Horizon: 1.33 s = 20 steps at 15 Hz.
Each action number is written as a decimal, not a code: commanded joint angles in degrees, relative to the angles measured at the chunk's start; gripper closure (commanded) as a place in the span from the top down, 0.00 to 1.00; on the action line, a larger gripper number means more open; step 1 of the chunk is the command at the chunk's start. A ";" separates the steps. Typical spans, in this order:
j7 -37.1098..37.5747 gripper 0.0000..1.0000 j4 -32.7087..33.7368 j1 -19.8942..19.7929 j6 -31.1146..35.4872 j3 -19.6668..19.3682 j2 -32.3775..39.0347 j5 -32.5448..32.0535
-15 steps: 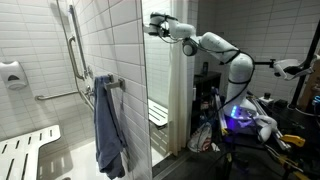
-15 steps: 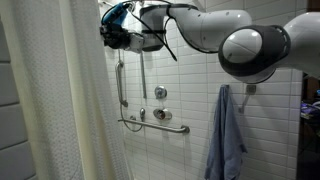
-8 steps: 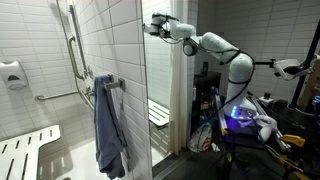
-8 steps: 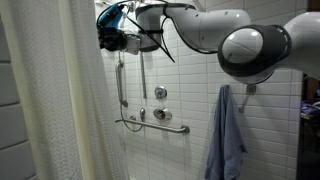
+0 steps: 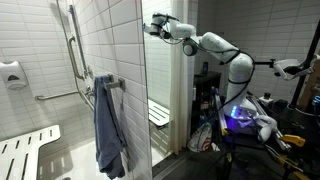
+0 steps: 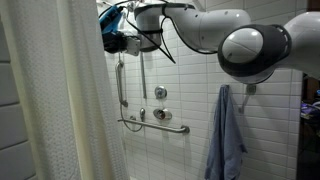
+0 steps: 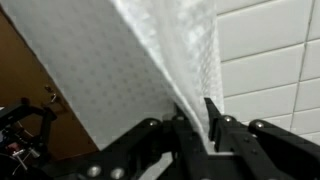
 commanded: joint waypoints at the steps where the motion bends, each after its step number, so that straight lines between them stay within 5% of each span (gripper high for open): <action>1: -0.57 0.00 0.28 0.19 -0.70 0.25 -0.29 -2.02; 20: 4.77 0.01 3.28 -1.67 2.27 -2.25 -0.97 -10.78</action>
